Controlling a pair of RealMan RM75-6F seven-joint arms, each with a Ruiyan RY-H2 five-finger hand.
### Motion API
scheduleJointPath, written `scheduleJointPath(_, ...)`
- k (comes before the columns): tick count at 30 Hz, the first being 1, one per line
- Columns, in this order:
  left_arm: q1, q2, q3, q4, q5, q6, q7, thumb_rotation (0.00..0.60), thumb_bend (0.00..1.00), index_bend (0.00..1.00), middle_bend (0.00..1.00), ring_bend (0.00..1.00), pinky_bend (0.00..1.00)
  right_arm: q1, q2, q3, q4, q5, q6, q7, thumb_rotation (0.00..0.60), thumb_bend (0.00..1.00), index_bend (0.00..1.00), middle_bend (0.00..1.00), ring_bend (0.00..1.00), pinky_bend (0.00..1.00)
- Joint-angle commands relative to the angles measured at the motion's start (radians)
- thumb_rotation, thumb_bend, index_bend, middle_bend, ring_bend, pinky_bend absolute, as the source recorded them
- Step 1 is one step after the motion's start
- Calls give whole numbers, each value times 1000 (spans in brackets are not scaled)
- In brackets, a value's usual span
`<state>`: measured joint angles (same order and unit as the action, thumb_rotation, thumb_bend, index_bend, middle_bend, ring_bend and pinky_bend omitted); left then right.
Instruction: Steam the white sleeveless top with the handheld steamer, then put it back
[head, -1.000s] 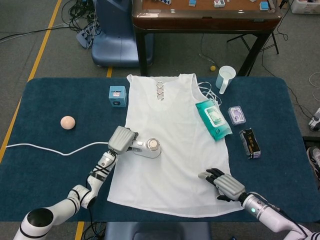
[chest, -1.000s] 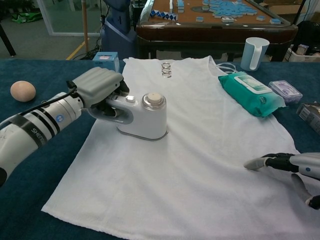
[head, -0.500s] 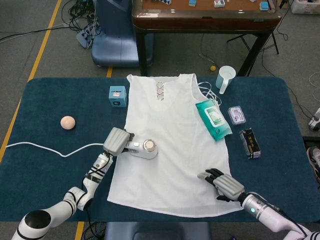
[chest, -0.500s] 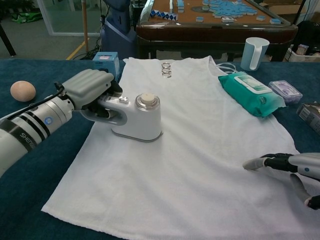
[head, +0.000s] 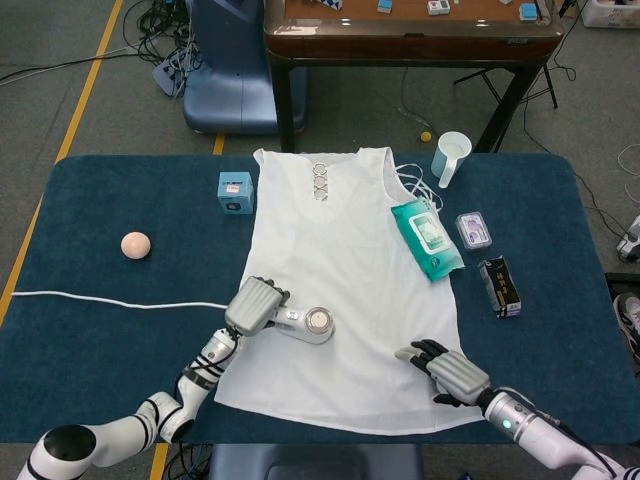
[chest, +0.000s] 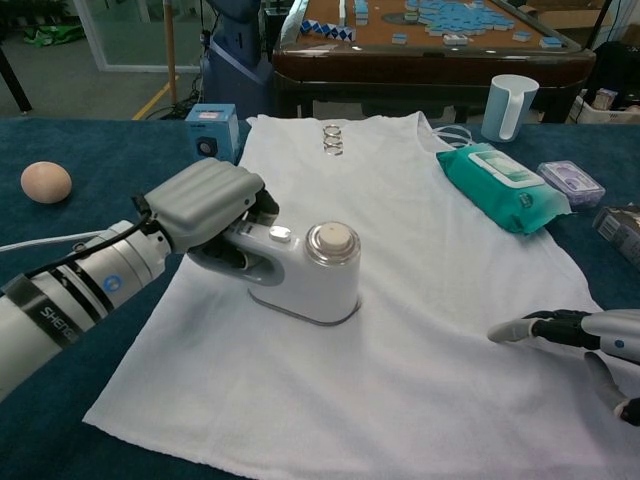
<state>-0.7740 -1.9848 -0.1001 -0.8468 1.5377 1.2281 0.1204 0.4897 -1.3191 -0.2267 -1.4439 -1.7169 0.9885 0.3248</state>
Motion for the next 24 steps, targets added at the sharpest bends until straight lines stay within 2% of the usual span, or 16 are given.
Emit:
scheduleJointPath(1, -8, -10, -7, -9, -3, -13, 7, 600, 241, 763, 785, 664, 756, -1, 0, 0, -1, 1, 1, -2, 600, 1000, 0, 118, 16, 0)
scheduleJointPath(8, -39, -34, -39, 40, -19, -46, 7, 600, 241, 763, 784, 664, 756, 0, -1, 0, -4, 6, -4, -7, 600, 1000, 0, 119, 16, 0)
scheduleJointPath(24, -76, -48, -70, 300, -41, -66, -148, 600, 239, 765, 783, 663, 756, 7, -3, 5, -17, 19, -22, -25, 600, 1000, 0, 119, 16, 0)
